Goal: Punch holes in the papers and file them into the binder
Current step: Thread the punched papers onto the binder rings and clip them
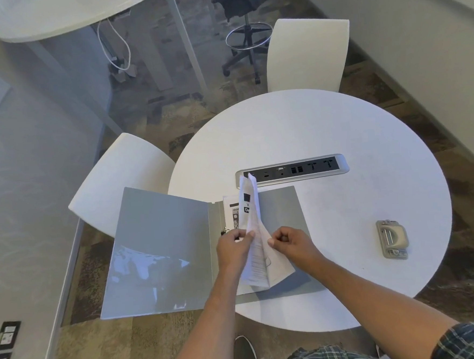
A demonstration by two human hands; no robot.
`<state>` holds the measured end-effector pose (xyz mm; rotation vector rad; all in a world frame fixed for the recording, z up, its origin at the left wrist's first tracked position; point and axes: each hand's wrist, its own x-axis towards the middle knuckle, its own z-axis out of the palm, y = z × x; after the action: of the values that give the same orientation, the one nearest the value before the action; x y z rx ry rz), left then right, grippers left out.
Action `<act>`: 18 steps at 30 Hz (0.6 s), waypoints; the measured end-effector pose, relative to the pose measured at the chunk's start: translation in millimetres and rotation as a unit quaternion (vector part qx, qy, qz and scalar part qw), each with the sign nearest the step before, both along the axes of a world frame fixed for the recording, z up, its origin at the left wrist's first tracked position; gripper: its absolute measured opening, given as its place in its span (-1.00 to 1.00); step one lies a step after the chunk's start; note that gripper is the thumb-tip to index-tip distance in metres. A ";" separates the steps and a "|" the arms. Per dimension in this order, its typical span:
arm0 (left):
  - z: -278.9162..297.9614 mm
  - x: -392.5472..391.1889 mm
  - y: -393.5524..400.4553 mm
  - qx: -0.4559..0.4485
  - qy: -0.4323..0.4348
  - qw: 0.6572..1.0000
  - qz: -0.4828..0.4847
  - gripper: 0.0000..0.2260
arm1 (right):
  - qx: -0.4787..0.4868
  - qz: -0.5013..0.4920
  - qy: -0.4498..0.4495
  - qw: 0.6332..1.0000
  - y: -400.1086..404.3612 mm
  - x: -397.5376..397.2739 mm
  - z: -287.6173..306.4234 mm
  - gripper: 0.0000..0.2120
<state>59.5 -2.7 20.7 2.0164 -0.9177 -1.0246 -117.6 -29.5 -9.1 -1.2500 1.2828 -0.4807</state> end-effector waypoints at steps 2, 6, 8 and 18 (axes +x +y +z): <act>9.5 17.2 2.9 0.007 -0.022 1.000 0.008 -0.85 | 0.010 -0.010 -0.025 1.000 0.9 -5.3 1.0 -0.78; 31.0 53.8 13.4 0.009 -0.096 0.995 0.028 -0.83 | 0.025 -0.083 -0.040 0.995 -2.3 -24.3 -4.5 -0.77; 40.2 71.4 20.0 0.009 -0.150 0.988 0.035 -0.83 | 0.042 -0.104 -0.018 0.994 -3.7 -33.1 -8.0 -0.80; 46.5 134.9 46.6 0.051 -0.355 0.933 0.031 -0.63 | 0.048 -0.118 0.108 0.986 6.1 -34.7 -9.3 -0.85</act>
<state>194.3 43.9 67.1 2.5385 -1.1578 -0.2842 -152.4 -23.3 -18.4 -1.0954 1.6303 -0.4543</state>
